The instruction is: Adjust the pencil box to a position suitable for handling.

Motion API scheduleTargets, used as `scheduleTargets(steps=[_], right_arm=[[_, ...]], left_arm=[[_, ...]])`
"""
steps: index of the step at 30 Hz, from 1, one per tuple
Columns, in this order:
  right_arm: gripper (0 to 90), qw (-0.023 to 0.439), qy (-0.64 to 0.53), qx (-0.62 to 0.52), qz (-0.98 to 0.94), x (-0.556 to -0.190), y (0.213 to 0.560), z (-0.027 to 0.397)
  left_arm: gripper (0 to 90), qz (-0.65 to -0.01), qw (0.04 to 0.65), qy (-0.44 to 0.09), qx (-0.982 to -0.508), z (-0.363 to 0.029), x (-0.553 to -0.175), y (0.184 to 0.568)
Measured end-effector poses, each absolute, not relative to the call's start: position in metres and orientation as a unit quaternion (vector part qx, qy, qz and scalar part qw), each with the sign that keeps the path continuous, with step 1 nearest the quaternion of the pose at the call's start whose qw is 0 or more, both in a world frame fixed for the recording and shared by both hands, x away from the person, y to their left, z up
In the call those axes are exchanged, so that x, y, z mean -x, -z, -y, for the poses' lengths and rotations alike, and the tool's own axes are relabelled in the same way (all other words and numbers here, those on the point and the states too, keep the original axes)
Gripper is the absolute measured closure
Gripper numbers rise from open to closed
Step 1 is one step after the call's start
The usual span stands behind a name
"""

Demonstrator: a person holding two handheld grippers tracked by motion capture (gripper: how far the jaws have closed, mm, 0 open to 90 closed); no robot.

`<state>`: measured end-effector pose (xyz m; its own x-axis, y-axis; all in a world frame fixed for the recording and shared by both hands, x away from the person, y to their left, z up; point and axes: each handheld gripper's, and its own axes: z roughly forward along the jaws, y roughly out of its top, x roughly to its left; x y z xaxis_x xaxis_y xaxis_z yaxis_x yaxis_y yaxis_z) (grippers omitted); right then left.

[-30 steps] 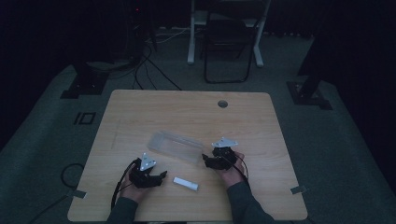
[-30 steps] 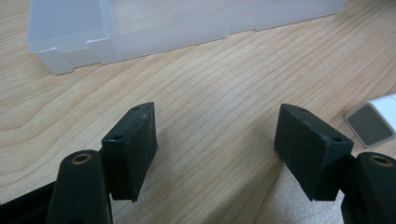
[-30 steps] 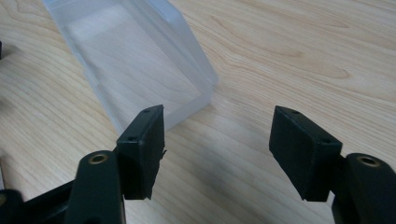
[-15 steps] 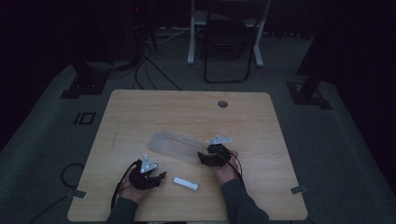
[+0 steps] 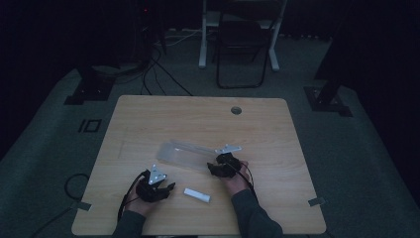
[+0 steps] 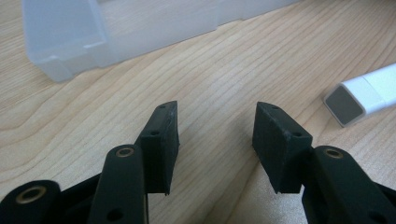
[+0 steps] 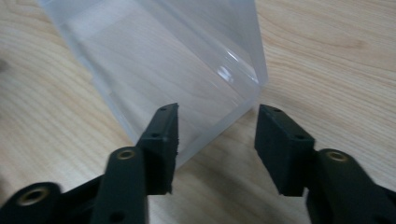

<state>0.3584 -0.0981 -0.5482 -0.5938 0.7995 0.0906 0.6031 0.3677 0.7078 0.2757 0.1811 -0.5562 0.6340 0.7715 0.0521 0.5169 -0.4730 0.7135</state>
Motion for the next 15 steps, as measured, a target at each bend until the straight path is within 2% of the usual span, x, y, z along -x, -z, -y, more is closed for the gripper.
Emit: scheduleTargets(steps=[6,10,15], right_arm=[[60.8,0.148,-0.354,-0.446,-0.808,-0.371,0.549,0.104],[63.2,0.172,-0.349,-0.461,-0.798,-0.378,0.547,0.111],[64.0,0.164,-0.354,-0.456,-0.8,-0.374,0.546,0.113]], left_arm=[[54.6,-0.379,0.339,-0.192,-0.84,-0.18,-0.272,0.555],[56.7,-0.373,0.347,-0.193,-0.839,-0.181,-0.269,0.553],[57.8,-0.371,0.351,-0.191,-0.838,-0.181,-0.268,0.552]])
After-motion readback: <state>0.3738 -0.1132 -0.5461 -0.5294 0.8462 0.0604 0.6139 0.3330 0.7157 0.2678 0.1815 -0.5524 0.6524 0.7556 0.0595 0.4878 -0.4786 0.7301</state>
